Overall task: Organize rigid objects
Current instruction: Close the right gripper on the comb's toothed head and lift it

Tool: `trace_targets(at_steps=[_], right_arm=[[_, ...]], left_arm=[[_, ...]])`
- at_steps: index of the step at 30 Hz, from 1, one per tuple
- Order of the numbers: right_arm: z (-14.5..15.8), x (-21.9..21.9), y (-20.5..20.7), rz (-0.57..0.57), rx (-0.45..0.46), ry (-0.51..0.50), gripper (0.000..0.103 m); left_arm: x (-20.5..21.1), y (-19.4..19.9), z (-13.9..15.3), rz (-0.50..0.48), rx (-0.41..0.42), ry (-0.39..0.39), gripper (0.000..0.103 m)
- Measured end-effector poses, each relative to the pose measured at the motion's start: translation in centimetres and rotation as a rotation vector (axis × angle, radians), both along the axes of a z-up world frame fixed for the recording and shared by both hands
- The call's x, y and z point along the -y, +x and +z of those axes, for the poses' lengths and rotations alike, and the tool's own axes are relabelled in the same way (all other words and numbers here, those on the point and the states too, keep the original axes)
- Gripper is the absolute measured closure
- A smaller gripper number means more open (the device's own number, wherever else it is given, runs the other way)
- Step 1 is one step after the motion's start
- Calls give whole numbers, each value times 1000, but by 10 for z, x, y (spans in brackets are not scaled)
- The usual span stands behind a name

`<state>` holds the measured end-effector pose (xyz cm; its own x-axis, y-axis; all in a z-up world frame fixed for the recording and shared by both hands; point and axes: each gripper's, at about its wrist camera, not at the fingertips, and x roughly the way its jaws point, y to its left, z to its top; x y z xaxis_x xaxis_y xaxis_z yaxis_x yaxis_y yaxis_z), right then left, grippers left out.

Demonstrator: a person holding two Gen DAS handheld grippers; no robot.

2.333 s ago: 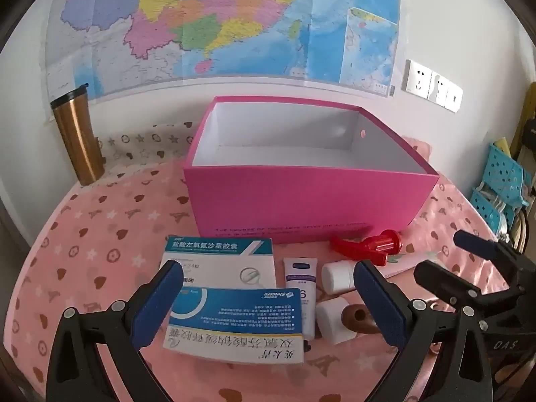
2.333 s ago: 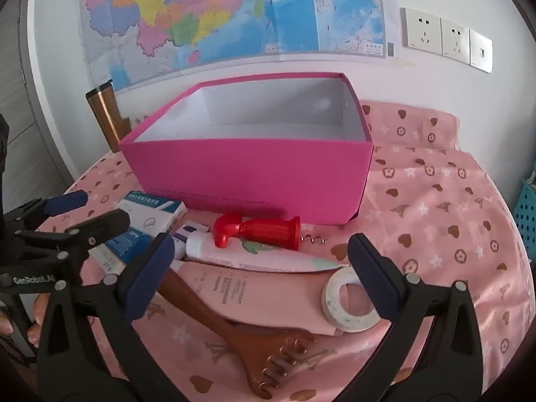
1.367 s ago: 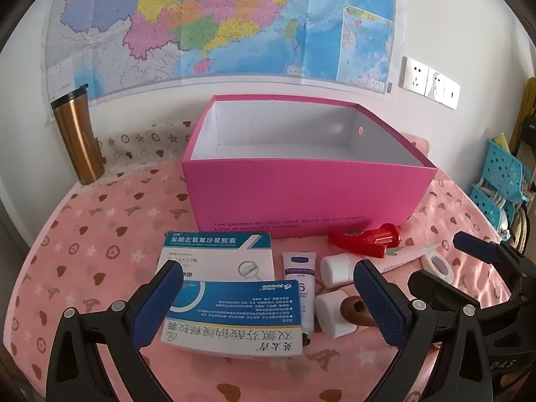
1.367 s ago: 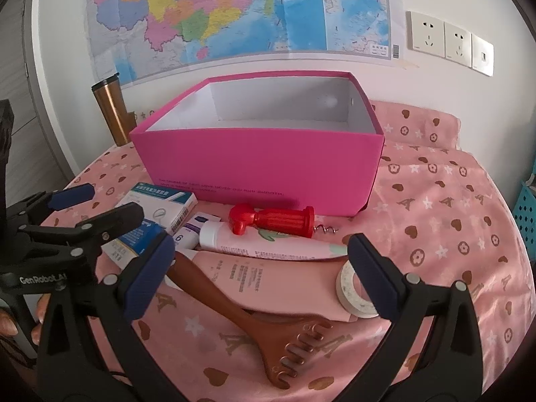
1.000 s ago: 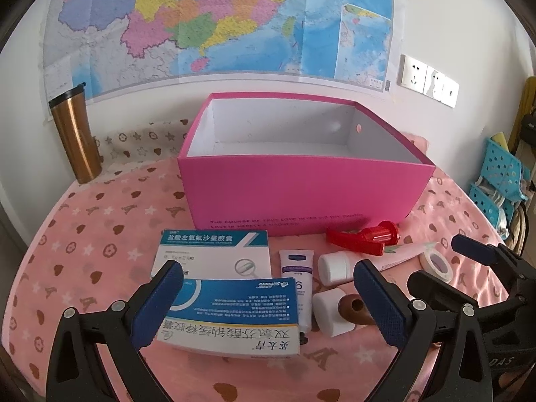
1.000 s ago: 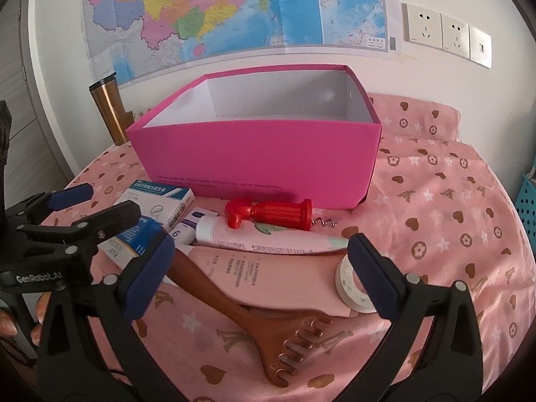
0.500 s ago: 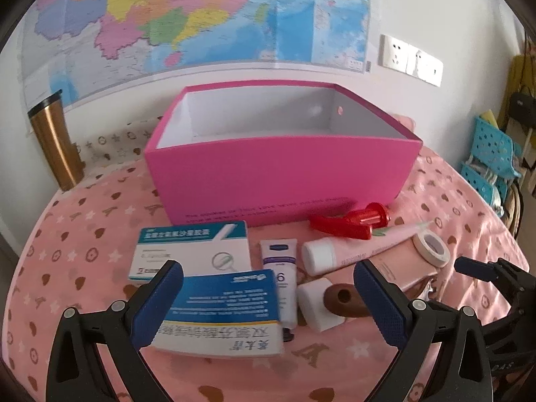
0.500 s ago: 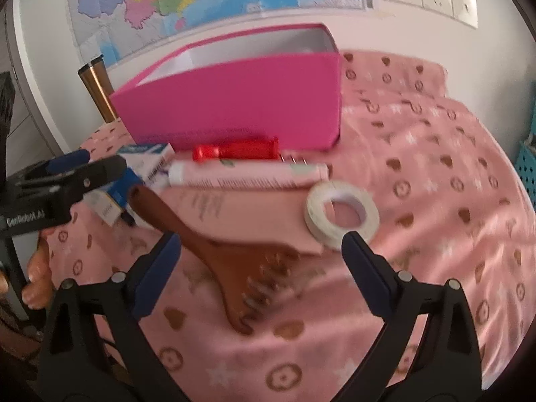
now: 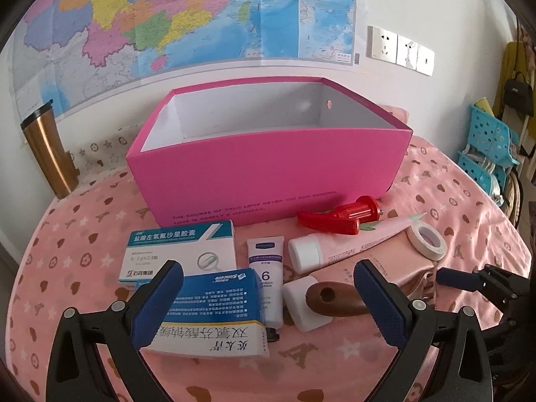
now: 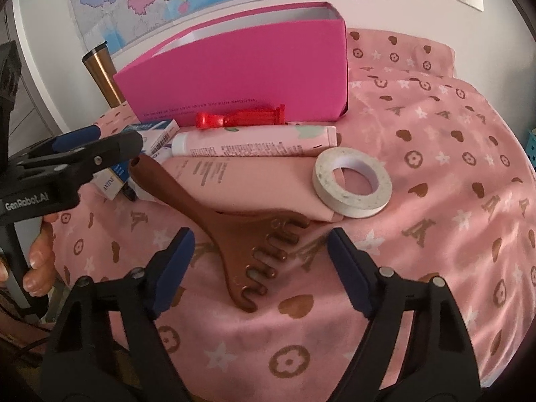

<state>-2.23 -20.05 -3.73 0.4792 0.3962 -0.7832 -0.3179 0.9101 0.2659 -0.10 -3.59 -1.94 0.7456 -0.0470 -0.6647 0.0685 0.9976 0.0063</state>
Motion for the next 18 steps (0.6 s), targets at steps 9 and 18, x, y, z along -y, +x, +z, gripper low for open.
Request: trace_targets(at_steps=[9,18], right_arm=[[-2,-4,1,2,8,-33,24],[-1,-5,1,18,15,-34,42]], left_arm=[[0,1,0,-4,-2,1,0],[-7,0,-6,-37,-21,-41,0]])
